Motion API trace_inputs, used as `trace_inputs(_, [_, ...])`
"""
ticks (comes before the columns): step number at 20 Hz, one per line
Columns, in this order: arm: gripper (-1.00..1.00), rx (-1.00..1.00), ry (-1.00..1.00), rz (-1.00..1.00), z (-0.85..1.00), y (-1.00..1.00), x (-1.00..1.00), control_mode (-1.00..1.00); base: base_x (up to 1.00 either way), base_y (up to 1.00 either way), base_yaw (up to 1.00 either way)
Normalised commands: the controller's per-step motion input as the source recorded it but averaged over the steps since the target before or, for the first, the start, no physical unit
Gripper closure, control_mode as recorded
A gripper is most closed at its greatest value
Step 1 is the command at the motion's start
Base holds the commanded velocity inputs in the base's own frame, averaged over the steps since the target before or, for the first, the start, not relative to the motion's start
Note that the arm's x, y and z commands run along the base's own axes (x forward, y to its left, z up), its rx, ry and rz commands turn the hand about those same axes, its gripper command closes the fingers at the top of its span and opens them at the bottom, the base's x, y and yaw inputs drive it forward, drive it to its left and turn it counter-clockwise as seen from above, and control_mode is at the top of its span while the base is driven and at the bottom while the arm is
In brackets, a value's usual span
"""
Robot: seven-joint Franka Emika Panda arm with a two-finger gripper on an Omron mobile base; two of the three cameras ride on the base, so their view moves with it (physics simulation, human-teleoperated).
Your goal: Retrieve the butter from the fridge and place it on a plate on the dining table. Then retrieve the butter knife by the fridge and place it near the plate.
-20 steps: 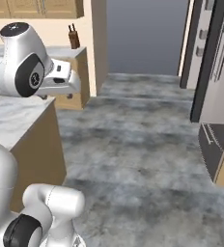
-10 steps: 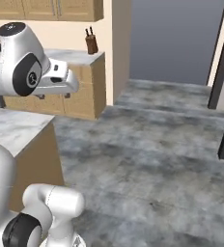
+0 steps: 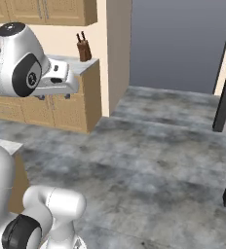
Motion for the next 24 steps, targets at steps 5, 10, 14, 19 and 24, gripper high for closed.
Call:
trace_inputs(5, [-1.0,0.0,0.0,0.0,0.0,0.0,0.0,1.0,1.0,-0.31,0.02])
trace_inputs(10, [-1.0,0.0,0.0,0.0,0.0,0.0,0.0,1.0,1.0,-0.45,0.0])
trace_inputs(14, [-1.0,0.0,0.0,0.0,0.0,0.0,0.0,1.0,1.0,-0.45,-0.1])
trace_inputs(19, [-1.0,0.0,0.0,0.0,0.0,0.0,0.0,1.0,0.99,-0.14,-0.39])
trace_inputs(24, [-1.0,0.0,0.0,0.0,0.0,0.0,0.0,1.0,0.91,0.0,-0.53])
